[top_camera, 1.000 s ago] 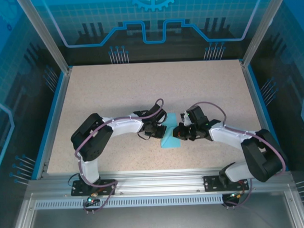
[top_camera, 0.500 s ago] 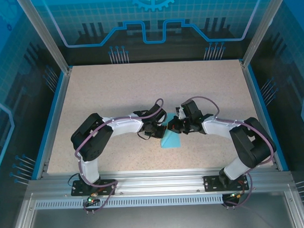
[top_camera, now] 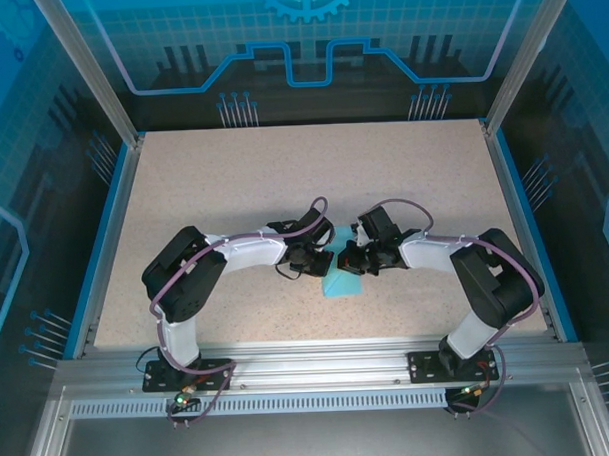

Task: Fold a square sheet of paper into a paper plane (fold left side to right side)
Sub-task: Fold the triangle a second time at the center of the table.

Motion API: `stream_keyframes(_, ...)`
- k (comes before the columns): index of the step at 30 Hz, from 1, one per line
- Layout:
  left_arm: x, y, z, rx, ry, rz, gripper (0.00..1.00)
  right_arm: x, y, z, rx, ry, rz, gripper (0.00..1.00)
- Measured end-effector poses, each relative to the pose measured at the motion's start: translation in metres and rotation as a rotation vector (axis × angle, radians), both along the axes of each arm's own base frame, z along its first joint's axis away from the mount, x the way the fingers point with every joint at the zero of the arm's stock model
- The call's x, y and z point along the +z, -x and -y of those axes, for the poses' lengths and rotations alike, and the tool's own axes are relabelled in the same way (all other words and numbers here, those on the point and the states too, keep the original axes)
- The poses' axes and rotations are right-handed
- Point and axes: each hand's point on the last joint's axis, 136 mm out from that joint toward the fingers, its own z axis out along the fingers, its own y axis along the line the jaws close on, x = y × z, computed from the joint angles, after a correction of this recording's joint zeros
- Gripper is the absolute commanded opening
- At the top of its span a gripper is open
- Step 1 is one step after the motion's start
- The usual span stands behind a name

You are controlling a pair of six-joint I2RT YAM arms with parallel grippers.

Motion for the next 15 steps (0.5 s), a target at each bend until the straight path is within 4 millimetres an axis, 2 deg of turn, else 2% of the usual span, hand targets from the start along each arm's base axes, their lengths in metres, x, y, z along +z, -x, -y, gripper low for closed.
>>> stream_keyframes(15, 0.001, -0.001, 0.003, -0.004, 0.007, -0.005, 0.06, -0.012, 0.005, 0.011, 0.012, 0.078, -0.014, 0.0)
